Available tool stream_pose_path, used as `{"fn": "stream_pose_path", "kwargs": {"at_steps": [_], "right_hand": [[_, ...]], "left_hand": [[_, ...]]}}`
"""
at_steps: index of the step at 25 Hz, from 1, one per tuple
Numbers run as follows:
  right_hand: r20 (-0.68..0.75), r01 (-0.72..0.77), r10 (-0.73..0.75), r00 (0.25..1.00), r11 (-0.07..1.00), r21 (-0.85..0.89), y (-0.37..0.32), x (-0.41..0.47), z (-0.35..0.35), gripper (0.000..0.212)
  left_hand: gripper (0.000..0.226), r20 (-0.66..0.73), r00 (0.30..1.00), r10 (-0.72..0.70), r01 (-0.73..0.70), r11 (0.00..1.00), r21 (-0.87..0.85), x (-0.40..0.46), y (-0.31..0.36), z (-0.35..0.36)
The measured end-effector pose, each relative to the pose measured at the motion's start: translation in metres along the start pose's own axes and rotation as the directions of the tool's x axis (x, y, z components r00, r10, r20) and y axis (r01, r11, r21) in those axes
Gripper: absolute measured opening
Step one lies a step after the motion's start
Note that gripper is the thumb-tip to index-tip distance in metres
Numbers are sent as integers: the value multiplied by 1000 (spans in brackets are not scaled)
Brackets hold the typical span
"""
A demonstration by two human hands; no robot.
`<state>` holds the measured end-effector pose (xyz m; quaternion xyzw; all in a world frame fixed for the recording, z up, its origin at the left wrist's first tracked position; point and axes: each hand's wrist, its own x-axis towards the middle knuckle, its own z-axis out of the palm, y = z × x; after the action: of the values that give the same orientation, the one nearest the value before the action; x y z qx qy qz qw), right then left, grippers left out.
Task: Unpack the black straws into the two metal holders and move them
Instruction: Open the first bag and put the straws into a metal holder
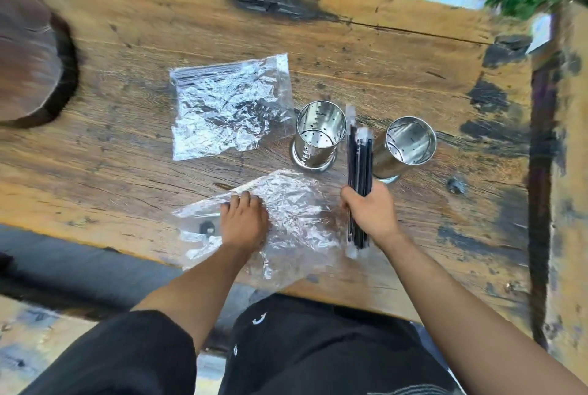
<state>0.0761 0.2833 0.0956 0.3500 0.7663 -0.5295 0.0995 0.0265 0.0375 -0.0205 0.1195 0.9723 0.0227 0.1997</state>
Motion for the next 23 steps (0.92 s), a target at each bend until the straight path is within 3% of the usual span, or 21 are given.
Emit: {"fn": "stream_pose_path", "kwargs": {"at_steps": [3,6,7,10,16,18,21,23], "right_hand": [[-58,4,12,998,960,280,-41,10,-3,17],[-31,-34,61,998,841,540,-74,26,-8,4],[-1,-55,71,998,789,611,-82,32,-9,9],[45,-95,91,995,688,720,-104,52,-13,26],[-60,-7,105,993,541,841,-138,81,-15,19],[-119,39,105,987,566,824,-136,86,-10,14],[-211,72,94,973,746,662,-121,92,6,30],[-237,58,90,967,833,550,-111,93,17,29]], "left_hand": [[41,55,998,-22,27,995,-95,-2,-7,-6],[44,100,995,-21,41,977,-209,-1,-11,-20],[44,135,990,-27,58,971,-230,0,-12,-24],[41,241,969,-61,124,959,-256,5,-15,-32],[37,341,940,33,22,988,-155,5,-20,-31],[41,324,944,55,-1,986,-165,-2,-22,-28],[69,315,948,53,-12,991,-130,-12,-23,-20],[88,324,945,43,-12,995,-97,-17,-24,-14]]}}
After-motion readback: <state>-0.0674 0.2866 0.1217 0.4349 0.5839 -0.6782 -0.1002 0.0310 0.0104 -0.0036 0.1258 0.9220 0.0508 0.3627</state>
